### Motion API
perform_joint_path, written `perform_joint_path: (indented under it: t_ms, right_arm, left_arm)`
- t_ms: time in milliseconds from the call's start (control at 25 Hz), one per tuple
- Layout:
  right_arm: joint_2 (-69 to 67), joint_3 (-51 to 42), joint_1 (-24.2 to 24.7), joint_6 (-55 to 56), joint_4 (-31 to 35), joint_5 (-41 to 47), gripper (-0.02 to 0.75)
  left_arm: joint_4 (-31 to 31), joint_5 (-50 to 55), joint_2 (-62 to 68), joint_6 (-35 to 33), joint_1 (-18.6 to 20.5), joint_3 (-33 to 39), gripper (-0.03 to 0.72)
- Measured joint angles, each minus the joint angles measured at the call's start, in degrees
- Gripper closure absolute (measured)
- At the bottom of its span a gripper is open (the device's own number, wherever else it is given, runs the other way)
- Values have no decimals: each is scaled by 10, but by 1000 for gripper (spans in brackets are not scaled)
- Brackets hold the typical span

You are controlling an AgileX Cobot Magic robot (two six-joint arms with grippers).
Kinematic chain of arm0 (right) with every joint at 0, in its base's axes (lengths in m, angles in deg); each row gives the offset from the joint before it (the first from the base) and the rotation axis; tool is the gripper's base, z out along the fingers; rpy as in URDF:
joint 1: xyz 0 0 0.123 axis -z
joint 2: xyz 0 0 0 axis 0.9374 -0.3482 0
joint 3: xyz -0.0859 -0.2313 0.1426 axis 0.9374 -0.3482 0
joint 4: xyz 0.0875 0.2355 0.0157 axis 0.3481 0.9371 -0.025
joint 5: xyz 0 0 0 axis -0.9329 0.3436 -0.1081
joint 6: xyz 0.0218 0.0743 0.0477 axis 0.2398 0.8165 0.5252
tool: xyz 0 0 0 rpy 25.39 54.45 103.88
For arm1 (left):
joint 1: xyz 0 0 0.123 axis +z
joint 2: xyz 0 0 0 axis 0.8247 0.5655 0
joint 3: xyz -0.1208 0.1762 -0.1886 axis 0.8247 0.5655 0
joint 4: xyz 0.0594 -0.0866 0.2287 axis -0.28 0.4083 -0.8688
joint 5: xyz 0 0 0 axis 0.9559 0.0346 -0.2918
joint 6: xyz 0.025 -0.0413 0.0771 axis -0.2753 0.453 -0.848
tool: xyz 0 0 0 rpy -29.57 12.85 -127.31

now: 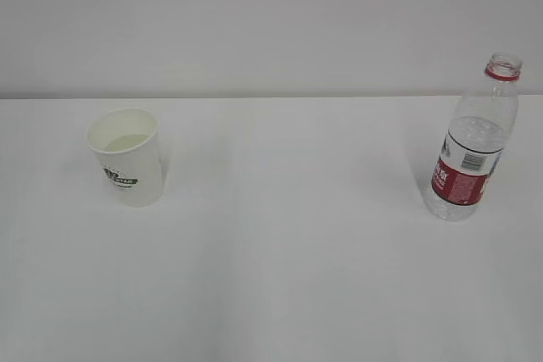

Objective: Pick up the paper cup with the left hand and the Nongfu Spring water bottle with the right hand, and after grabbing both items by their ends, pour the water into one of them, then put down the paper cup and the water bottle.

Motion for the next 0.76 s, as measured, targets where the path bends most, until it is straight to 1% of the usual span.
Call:
perform_joint_path:
  t_ms: [760]
  right_arm:
    - [0,0,0,0,0,0,203]
  left_arm:
    - [0,-5,0,0,0,0,297]
